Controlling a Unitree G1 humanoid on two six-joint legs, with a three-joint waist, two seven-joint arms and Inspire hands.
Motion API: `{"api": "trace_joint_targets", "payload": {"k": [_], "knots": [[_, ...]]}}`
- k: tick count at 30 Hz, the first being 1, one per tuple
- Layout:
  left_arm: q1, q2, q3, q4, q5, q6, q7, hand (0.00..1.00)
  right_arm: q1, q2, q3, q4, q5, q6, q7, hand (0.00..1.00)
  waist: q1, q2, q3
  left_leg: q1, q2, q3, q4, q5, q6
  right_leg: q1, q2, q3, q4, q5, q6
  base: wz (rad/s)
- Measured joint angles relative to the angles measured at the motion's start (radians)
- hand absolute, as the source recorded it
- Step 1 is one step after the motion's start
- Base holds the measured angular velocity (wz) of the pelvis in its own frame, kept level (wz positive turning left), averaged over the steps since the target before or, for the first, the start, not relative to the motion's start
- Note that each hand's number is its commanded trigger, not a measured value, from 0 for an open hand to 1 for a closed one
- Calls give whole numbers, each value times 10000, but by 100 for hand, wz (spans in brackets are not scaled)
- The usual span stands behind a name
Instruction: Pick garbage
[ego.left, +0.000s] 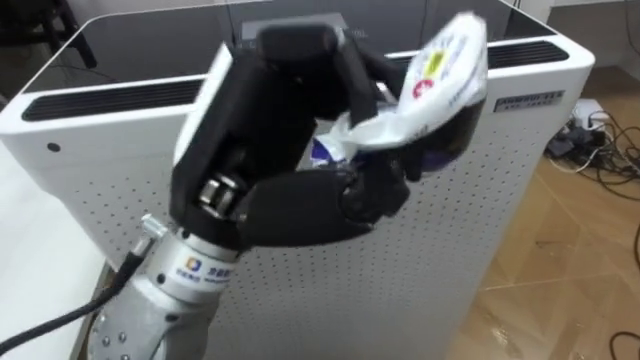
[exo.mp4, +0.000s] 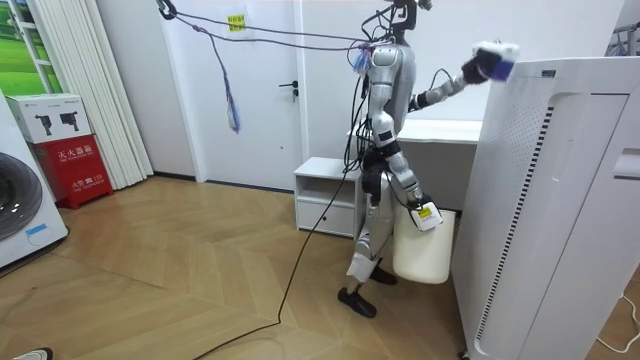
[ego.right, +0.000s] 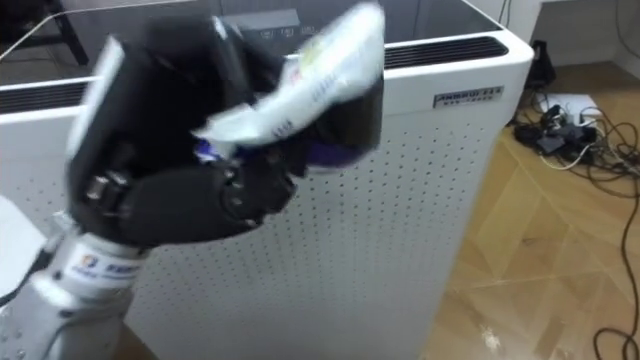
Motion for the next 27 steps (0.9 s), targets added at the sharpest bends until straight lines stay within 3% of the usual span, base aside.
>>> {"api": "trace_joint_targets", "payload": {"k": [6,13,17,19,27], "knots": [[363,-18,-687,2522,8,167,-300,100,-862,34,-14,645,5,-3,-123,100,-55,275,110,-760,-3,-126,321,42,42,-777,-51,-54,411,-10,-12,5],[374,-65,-902,4378,690,139,-454,100,-1654,-14,-33,1325,7,-74,-205,100,-54,274,183,-1905,1,-149,639,183,64,-1938,-100,-91,891,-15,-53,4],[357,-263,-936,5424,705,132,-437,100,-1944,-26,-34,1506,119,-79,-343,100,-41,272,239,-2394,9,-134,833,203,89,-2464,-183,-75,1137,-16,-60,0],[354,-221,-1002,5742,743,98,-440,100,-2169,-68,-36,1510,241,-78,-394,100,-27,306,333,-2836,19,-118,1017,203,91,-2941,-214,-66,1403,-25,-73,-3],[207,-357,-1438,7512,1136,51,-453,100,-2699,20,-85,1565,366,-79,-505,100,232,324,407,-3750,30,171,1126,327,157,-4162,-240,237,1950,-37,-95,-9]]}}
